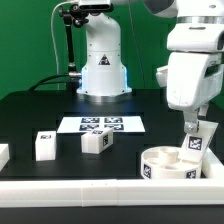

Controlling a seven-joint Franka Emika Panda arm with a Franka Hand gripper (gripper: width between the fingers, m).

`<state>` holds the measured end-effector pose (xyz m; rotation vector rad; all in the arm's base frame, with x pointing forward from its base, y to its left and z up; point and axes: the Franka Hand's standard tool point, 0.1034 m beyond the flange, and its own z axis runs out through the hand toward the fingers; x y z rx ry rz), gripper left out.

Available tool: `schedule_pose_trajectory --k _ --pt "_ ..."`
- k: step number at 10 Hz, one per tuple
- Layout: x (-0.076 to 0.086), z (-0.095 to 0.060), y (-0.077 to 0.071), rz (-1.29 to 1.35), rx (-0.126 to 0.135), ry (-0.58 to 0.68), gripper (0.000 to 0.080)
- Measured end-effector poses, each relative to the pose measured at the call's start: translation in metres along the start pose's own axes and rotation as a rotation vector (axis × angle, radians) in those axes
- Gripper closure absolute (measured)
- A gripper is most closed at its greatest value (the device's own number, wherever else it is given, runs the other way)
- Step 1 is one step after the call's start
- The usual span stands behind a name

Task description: Assemble stool

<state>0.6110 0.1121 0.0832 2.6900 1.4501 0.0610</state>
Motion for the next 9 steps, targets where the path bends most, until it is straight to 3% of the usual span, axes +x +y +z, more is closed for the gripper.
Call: schedule_pose_trajectory --k 4,6,9 --pt "0.0012 0.0001 -0.0014 0.268 0.008 0.004 0.0456" --pt "-0.0007 0.0009 -0.0005 0.443 0.037 0.026 0.0456" --pt "0.0018 0.0013 -0.0010 0.697 0.058 0.053 0.0456"
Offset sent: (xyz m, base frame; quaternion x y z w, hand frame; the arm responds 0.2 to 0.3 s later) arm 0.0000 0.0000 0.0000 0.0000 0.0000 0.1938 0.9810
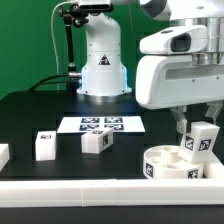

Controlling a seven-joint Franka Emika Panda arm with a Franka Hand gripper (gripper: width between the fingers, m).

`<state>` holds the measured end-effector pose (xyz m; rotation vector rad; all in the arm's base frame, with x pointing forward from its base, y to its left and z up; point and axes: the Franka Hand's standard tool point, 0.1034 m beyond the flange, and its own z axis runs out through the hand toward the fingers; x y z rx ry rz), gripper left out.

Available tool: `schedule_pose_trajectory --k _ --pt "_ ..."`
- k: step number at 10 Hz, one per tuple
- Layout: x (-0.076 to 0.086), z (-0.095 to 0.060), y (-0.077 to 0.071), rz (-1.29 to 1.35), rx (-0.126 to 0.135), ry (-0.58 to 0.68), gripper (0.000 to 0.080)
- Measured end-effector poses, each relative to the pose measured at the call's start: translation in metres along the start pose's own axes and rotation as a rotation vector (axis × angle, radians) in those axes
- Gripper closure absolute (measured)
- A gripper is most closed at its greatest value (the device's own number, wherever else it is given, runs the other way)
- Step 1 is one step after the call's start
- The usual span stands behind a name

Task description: Assemble stool

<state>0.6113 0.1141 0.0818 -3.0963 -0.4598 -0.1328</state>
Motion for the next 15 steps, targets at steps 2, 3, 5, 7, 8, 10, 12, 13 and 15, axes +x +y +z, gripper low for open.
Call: schedule_pose_trajectory --k 2,3,5,7,8,10,12,13,15 --pt "0.0001 0.0001 -0.0015 0.133 0.003 0.000 0.0456" --pt "0.0001 0.0002 -0.0023 0.201 0.009 -0.001 0.0456" --pt "0.0001 0.0003 -0.0029 0.281 0.015 -0.002 0.0456" --pt "-0.0004 0.0006 -0.0027 0.432 0.018 -0.004 0.0456" --pt "-0.0009 0.0012 -0.0032 0.498 0.018 -0.002 0.0456" --pt "-0.0024 0.0015 -0.0021 0.742 0.042 0.014 0.0456" --pt "-0.0030 0.0017 -0.0014 0.926 0.058 0.017 0.0456" --pt "-0.0026 0.0017 0.0001 1.018 0.073 0.016 0.0456" --pt "-0.0021 0.0017 -0.0004 1.206 0.104 0.002 0.0456"
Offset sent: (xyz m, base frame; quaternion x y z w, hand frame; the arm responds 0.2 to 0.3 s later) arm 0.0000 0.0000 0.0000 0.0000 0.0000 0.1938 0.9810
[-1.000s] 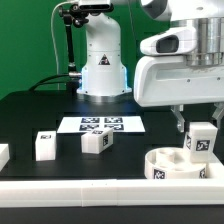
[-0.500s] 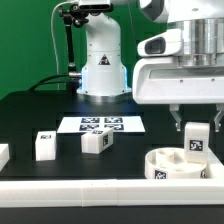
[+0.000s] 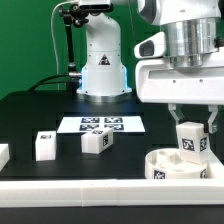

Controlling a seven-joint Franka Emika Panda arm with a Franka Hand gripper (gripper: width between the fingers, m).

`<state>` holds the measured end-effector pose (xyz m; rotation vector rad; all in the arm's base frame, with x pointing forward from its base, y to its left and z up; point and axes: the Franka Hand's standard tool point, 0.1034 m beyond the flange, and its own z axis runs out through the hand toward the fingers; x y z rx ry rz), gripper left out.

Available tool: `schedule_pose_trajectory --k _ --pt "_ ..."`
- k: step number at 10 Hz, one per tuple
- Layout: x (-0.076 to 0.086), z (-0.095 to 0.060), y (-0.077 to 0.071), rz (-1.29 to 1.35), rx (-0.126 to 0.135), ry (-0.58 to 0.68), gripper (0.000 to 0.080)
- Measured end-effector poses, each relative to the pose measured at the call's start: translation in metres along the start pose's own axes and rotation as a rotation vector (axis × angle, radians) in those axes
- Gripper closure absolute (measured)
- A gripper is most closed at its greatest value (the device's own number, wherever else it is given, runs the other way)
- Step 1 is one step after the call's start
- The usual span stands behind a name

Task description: Assemble stool

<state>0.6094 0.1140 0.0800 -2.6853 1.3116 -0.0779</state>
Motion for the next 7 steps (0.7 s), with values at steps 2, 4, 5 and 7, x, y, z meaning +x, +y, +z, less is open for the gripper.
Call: schedule_pose_trajectory --k 2,4,5,7 --pt "-0.0013 0.0002 -0.0009 0.160 0.009 -0.012 0.0456" --pt "-0.0023 0.0001 -0.0023 0.351 0.023 -0.034 0.0456" --pt "-0.0033 0.0001 -0.0034 0.456 0.031 -0.048 0.0456" --pt "-0.0070 0.0000 -0.0066 0.600 0.034 -0.059 0.0456"
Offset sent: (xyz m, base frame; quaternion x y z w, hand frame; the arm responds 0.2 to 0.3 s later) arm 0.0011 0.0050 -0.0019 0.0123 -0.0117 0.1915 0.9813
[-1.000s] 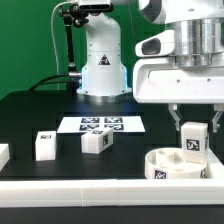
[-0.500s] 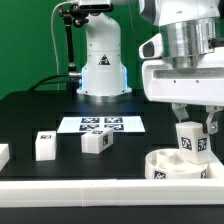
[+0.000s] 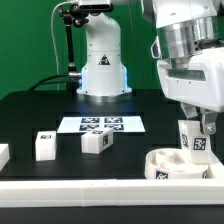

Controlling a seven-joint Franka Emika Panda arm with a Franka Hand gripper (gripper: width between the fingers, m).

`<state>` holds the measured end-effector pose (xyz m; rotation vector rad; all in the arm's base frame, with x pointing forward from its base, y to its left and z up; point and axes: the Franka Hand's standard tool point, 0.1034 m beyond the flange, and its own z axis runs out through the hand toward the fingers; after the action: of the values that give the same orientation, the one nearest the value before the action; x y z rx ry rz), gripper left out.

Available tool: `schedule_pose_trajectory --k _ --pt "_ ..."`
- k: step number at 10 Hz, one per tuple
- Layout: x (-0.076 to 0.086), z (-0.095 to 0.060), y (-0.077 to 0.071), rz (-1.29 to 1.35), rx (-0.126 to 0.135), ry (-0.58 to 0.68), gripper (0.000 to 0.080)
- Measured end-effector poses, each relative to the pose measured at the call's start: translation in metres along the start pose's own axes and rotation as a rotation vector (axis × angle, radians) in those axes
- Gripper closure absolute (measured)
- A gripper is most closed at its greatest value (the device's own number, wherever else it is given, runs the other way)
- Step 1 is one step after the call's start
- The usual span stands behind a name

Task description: Assemble stool

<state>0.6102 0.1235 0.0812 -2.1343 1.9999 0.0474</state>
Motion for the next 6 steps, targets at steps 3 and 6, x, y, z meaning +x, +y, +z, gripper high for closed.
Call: schedule_pose_trajectory --k 3,6 --pt "0.0008 -0.0009 -0.0018 0.097 0.000 -0.029 0.0372" --pt "0.0011 -0.0026 -0.0032 0.038 0.006 -0.036 0.0165"
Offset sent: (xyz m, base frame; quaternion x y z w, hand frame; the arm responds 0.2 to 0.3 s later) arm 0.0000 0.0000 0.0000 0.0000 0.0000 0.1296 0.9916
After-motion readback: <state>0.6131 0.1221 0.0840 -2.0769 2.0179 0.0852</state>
